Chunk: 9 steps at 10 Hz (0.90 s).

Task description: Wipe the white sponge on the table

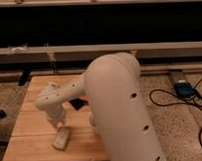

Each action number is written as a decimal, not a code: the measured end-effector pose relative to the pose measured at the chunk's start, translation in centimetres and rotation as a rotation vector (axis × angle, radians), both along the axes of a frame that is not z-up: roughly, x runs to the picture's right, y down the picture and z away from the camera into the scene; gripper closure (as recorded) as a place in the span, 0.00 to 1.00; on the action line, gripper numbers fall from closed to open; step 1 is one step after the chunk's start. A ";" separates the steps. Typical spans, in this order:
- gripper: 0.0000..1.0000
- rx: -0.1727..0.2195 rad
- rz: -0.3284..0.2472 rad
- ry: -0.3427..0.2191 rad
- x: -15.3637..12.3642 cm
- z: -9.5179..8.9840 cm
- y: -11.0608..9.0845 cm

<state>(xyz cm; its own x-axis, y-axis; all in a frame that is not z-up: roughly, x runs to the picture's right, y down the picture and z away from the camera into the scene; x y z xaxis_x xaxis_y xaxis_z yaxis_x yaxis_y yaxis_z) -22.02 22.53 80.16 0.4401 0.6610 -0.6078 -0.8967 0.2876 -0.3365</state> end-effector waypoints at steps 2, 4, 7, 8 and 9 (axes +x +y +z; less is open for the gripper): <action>1.00 -0.002 0.052 0.040 1.9 0.6 -0.6; 1.00 0.012 0.108 0.096 4.8 1.7 -1.9; 0.81 0.038 0.149 0.105 5.1 1.8 -3.1; 0.71 0.044 0.152 0.099 4.9 1.7 -3.3; 0.59 0.048 0.154 0.090 4.5 1.6 -3.5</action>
<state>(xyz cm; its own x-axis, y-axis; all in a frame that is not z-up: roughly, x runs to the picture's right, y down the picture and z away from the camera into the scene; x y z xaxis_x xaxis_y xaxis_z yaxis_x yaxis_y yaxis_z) -17.52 19.00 81.76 0.2763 0.7456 -0.6064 -0.9574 0.1582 -0.2417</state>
